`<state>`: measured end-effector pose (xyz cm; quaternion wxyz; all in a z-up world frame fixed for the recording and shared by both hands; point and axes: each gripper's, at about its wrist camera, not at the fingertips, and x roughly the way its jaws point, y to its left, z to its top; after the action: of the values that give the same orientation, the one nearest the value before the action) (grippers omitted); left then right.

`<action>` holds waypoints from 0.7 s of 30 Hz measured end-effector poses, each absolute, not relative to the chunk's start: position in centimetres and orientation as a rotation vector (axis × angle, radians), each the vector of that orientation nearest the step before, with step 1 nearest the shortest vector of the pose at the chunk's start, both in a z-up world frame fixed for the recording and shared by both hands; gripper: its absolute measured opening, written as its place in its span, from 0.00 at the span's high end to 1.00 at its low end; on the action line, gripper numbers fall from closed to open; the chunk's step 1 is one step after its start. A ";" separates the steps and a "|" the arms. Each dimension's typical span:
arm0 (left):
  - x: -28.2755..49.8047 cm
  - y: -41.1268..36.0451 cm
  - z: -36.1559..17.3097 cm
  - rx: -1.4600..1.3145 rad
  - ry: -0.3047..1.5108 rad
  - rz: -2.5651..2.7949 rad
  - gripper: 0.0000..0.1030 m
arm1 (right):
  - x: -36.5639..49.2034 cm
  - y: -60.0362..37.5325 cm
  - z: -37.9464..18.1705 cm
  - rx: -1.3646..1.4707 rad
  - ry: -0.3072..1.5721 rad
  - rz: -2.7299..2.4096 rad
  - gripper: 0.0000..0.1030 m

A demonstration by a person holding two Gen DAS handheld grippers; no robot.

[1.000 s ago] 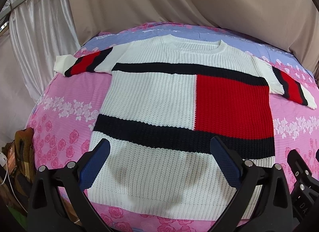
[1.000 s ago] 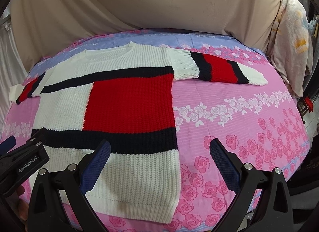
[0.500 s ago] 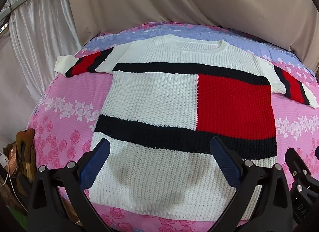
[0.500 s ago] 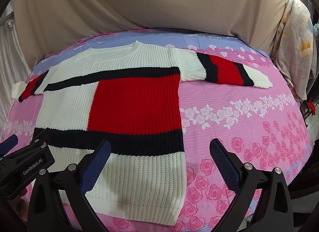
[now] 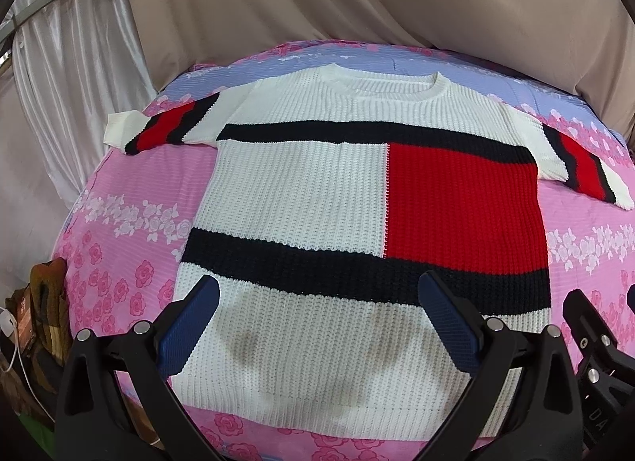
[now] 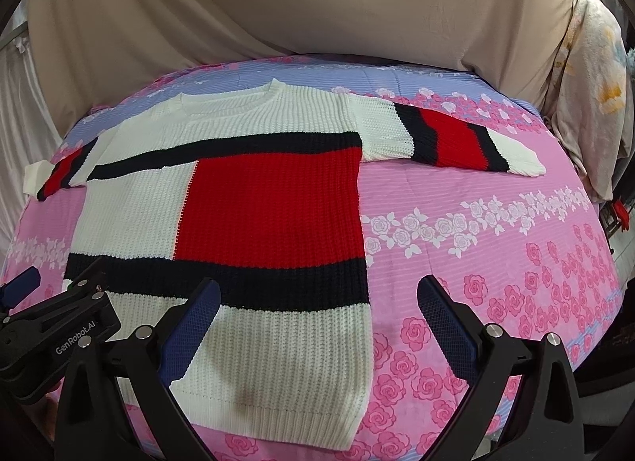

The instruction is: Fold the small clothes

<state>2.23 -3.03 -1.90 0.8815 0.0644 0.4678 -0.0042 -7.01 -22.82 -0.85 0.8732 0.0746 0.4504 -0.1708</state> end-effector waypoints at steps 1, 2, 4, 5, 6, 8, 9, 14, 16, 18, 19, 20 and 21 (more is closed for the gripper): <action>2.2 -3.0 -1.9 0.134 0.973 -0.009 0.05 | -6.9 -22.9 -0.9 0.154 0.942 -0.356 0.05; 2.2 -3.0 -1.9 0.134 0.974 -0.011 0.05 | -6.9 -22.9 -0.9 0.154 0.943 -0.355 0.05; 2.3 -3.1 -2.0 0.136 0.975 -0.010 0.05 | -6.8 -22.9 -0.9 0.153 0.945 -0.354 0.05; 2.3 -3.2 -2.0 0.137 0.977 -0.011 0.05 | -6.7 -22.9 -0.9 0.153 0.945 -0.352 0.05; 2.4 -3.2 -2.0 0.138 0.978 -0.010 0.05 | -6.7 -22.9 -1.0 0.153 0.946 -0.352 0.05; 2.4 -3.2 -2.1 0.140 0.979 -0.012 0.05 | -6.6 -22.8 -1.0 0.151 0.946 -0.349 0.05; 2.4 -3.3 -2.1 0.141 0.979 -0.011 0.05 | -6.6 -22.7 -1.0 0.150 0.946 -0.348 0.05; 2.7 -3.4 -2.2 0.142 0.986 -0.010 0.05 | -6.3 -22.6 -1.2 0.145 0.954 -0.342 0.05; 2.8 -3.4 -2.3 0.144 0.989 -0.010 0.05 | -6.2 -22.6 -1.2 0.144 0.955 -0.341 0.05; 2.9 -3.5 -2.4 0.146 0.992 -0.011 0.05 | -6.2 -22.6 -1.2 0.145 0.957 -0.341 0.05; 3.0 -3.5 -2.4 0.148 0.995 -0.013 0.05 | -6.1 -22.7 -1.3 0.145 0.958 -0.341 0.05; 3.0 -3.5 -2.5 0.149 0.996 -0.014 0.05 | -6.1 -22.7 -1.3 0.145 0.958 -0.341 0.05; 3.1 -3.6 -2.5 0.150 0.999 -0.013 0.05 | -6.0 -22.7 -1.3 0.145 0.960 -0.341 0.05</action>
<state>3.06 -3.57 -2.54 0.8752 0.0720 0.4784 -0.0063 -6.02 -22.69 -1.31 0.8706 0.0693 0.4591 -0.1629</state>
